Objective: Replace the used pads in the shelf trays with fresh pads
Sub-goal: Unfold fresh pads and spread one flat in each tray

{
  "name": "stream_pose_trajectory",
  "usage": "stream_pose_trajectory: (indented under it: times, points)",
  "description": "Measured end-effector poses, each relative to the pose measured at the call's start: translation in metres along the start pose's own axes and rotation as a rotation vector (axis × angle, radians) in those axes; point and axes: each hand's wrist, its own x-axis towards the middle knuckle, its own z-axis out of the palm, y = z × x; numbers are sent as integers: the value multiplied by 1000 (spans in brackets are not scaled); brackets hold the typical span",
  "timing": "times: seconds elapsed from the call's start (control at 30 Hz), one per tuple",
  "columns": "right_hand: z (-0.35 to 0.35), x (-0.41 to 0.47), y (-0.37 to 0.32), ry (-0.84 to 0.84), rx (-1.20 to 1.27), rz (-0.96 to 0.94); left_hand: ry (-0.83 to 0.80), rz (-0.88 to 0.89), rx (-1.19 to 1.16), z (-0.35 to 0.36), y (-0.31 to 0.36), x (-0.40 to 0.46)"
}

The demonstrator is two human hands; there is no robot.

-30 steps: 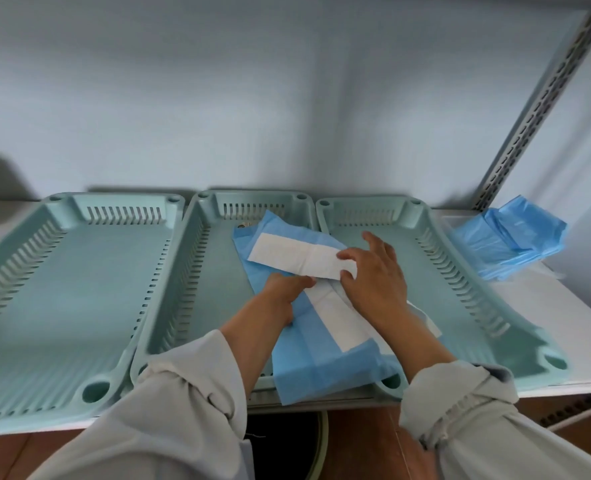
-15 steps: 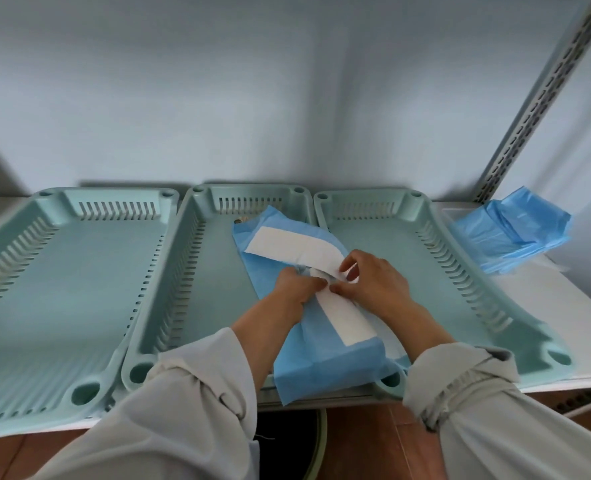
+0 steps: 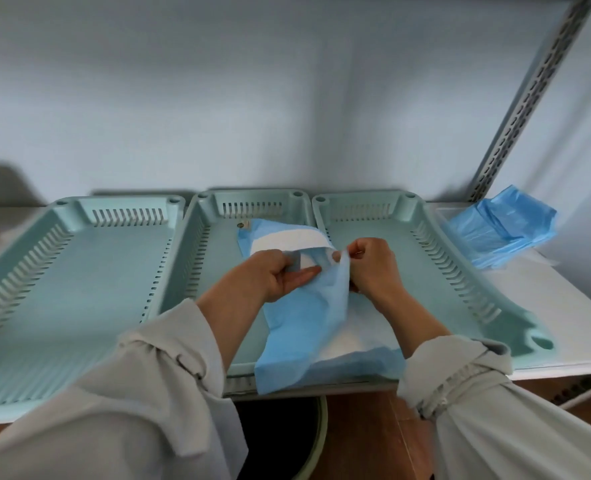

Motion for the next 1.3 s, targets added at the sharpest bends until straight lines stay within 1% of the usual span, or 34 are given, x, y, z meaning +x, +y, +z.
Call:
stream_pose_trajectory:
  times: [0.07,0.1,0.2,0.27,0.3,0.4,0.47,0.5,0.63,0.67,0.7,0.73,0.77,0.8,0.83,0.87,0.9,0.93,0.97,1.0,1.07,1.13,1.17,1.23,1.3]
  points:
    - [-4,-6,-3,21,94,48,37,108,119,7,4,-6]
    - [-6,-10,-4,35,132,76,72,186,227,9,7,-12]
    - [-12,-13,-4,68,287,178,232,479,476,3,17,-28]
    - [-17,-14,-5,75,376,221,355,593,597,-11,24,-44]
    - [-19,-12,-6,86,400,231,385,621,625,-18,28,-49]
    - [-28,-6,-7,143,426,247,444,610,690,-44,42,-58]
    - [-35,-5,-7,184,404,259,518,578,766,-65,49,-61]
    - [-37,-6,-6,198,389,263,564,554,768,-77,52,-60]
    - [-35,-11,-1,188,316,292,745,363,761,-111,47,-55]
    - [-33,-13,-1,178,289,297,782,305,819,-113,43,-55]
    - [-31,-15,-2,166,265,293,810,275,925,-111,39,-58]
    - [-28,-16,-3,148,243,280,822,297,1040,-108,35,-58]
    - [-27,-19,-6,122,222,257,794,370,1141,-101,32,-59]
    - [-24,-21,-9,85,203,224,707,456,1204,-92,29,-59]
    - [-22,-23,-12,44,183,185,578,514,1217,-81,27,-59]
    - [-20,-26,-16,0,165,146,421,517,1185,-68,22,-60]
    - [-17,-29,-20,-45,150,110,256,445,1099,-53,16,-64]
    - [-15,-31,-23,-99,129,78,103,320,962,-38,8,-69]
    - [-14,-35,-25,-164,95,51,-10,196,829,-25,2,-75]
    - [-15,-39,-25,-237,52,31,-66,129,738,-12,-5,-76]
    - [-14,-46,-18,-371,5,21,-56,135,616,3,-17,-71]
    - [-16,-46,-6,-408,-29,16,24,196,562,14,-25,-60]
    - [-15,-44,-2,-384,-64,1,70,237,561,16,-27,-55]
    - [-16,-33,7,-272,-141,-14,123,294,560,16,-27,-46]
    - [-18,-25,17,-237,-210,56,127,326,590,16,-27,-44]
